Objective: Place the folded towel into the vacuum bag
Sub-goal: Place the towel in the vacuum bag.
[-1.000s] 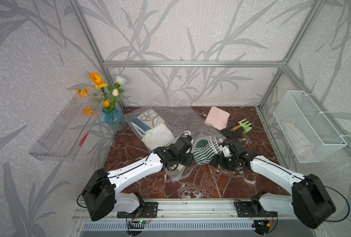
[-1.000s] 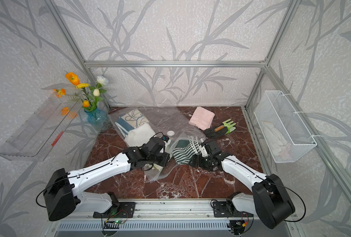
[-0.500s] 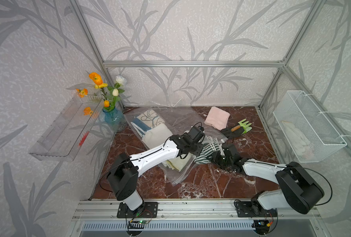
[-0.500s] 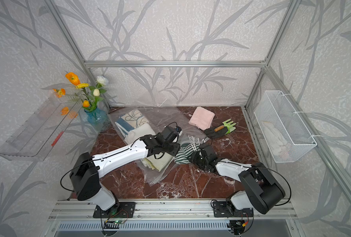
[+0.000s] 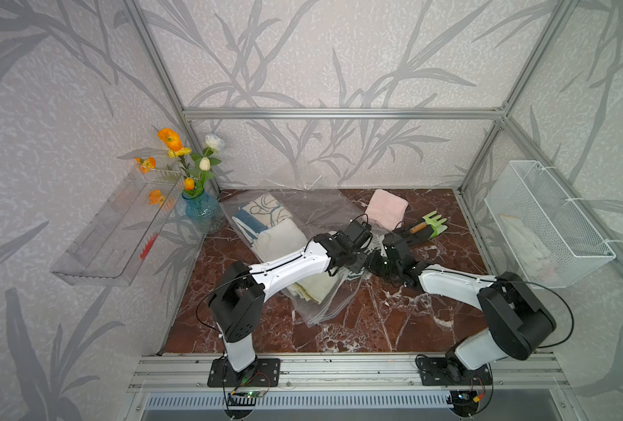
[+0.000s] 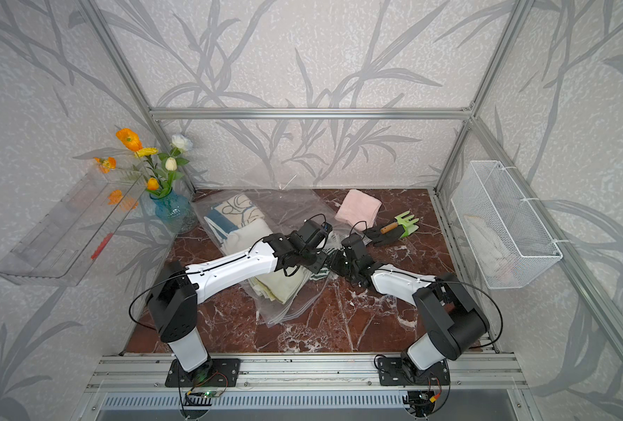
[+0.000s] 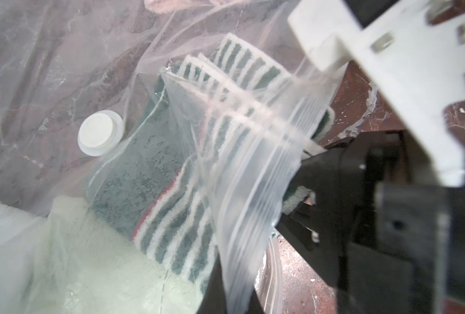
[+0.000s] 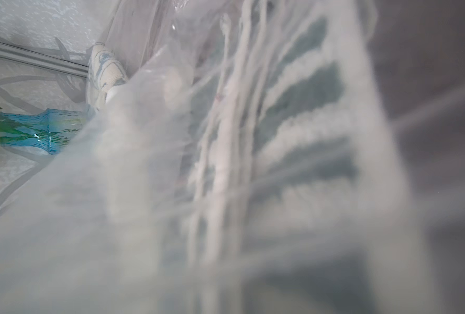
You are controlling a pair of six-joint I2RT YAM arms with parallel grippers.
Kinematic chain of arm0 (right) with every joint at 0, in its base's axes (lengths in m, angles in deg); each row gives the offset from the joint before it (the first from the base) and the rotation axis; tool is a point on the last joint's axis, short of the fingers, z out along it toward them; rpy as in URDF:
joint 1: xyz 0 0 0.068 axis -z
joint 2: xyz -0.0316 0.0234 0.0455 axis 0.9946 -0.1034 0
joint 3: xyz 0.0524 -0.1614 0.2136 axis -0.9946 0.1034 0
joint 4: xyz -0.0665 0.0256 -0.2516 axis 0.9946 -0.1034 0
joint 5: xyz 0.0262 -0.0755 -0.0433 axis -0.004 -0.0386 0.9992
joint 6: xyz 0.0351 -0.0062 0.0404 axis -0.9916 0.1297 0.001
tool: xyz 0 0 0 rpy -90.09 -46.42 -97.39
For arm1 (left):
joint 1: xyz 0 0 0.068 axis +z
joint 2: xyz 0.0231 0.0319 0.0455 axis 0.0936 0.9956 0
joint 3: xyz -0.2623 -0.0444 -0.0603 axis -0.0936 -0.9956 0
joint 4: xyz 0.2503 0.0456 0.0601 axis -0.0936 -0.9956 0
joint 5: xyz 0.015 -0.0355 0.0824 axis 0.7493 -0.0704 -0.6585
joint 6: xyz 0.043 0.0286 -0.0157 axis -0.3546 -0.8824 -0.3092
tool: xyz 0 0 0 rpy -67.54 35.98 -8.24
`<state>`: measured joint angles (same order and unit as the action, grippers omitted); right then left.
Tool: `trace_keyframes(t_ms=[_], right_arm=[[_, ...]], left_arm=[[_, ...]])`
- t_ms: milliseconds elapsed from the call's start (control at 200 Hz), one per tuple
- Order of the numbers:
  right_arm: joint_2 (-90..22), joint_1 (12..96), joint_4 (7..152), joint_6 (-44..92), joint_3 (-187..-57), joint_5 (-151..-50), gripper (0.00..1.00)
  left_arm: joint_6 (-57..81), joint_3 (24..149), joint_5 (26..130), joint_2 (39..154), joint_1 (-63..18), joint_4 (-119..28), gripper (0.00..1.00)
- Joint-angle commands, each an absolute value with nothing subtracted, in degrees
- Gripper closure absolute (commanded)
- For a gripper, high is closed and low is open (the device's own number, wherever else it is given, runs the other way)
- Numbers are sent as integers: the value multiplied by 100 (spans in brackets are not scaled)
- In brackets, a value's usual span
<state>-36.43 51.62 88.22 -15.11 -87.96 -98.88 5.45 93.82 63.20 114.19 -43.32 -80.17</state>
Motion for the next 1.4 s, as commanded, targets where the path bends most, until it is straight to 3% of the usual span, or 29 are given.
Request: trace_keyframes(t_ms=[0,140,225,505,625,710,845,910,1070,1395], right_arm=[[-4003,4986,8614,-1025,-9034,-9285,94],[-4045,4621,8229,-538,-9324,-7932,95],[-3942,4609,8818,-424,-9123,-7603,96],[-4789,4583,10847,-126,-9241,-7803,94],[-5047,4587,10929,-236,-9386,-7773,91],[-4953,4657,10682,-312,-9369,-7701,82],[-4662,4870,9660,-711,-9454,-8094,58],[-4476,4875,9128,-1005,-9456,-8300,53],[-4442,4827,9639,-2005,-8985,-8557,55],[-5732,4773,11059,-1748,-9577,-8079,72]], left_arm=[[632,9580,6564,11071,-4310,-7847,100],[673,9620,6606,11065,-4312,-7896,100],[675,9625,6592,11059,-4306,-7907,100],[814,9650,6821,11166,-4306,-7804,100],[829,9600,6777,11150,-4310,-7798,100],[840,9572,6768,11125,-4297,-7782,100],[895,9490,6800,11047,-4302,-7741,100],[952,9442,6871,11004,-4300,-7677,100],[1190,9359,7230,10886,-4312,-7560,100],[1385,9216,7399,10846,-4442,-7422,100]])
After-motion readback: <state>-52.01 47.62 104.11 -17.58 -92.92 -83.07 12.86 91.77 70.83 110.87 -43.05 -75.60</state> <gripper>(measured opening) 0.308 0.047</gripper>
